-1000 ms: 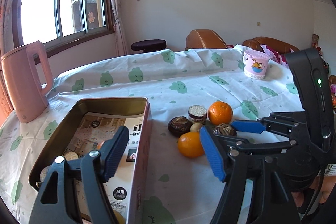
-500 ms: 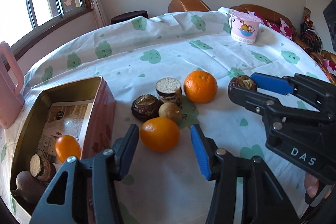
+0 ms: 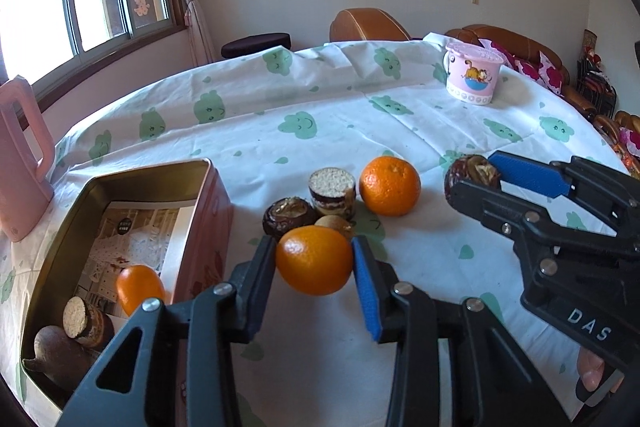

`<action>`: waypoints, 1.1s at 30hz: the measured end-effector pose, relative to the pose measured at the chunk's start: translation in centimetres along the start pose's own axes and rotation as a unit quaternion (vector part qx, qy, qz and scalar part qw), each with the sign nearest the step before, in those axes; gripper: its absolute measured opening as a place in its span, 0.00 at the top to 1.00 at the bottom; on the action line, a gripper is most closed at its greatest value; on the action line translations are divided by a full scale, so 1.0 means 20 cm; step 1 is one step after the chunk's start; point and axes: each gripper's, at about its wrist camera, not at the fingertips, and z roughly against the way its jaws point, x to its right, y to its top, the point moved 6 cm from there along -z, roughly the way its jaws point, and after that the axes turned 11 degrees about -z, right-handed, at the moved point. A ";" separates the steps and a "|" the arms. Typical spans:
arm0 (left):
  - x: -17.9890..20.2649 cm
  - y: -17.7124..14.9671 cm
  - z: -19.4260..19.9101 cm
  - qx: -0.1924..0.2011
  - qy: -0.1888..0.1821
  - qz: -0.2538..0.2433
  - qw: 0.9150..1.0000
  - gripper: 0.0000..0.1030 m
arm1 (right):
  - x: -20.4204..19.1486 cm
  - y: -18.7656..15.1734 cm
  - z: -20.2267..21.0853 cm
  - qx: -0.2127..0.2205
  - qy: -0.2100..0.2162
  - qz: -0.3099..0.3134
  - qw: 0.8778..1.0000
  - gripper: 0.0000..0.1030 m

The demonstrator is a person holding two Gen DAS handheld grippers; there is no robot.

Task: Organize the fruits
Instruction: 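Grasp the dark round pastry with the right tool while the left tool grasps an orange, then carry the orange and the dark pastry over the tin with both tools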

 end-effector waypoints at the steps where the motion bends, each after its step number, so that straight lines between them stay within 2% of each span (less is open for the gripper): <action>1: 0.00 0.00 0.01 0.005 0.003 0.000 1.000 0.61 | 0.00 0.00 0.01 0.003 -0.001 0.002 1.000 0.58; 11: -0.06 0.02 0.09 0.048 0.019 0.023 0.998 0.61 | -0.02 0.01 0.06 0.032 0.003 0.014 0.999 0.58; 33: -0.09 0.02 0.20 0.095 0.045 0.035 0.994 0.61 | -0.04 0.03 0.15 0.077 0.007 0.019 0.997 0.58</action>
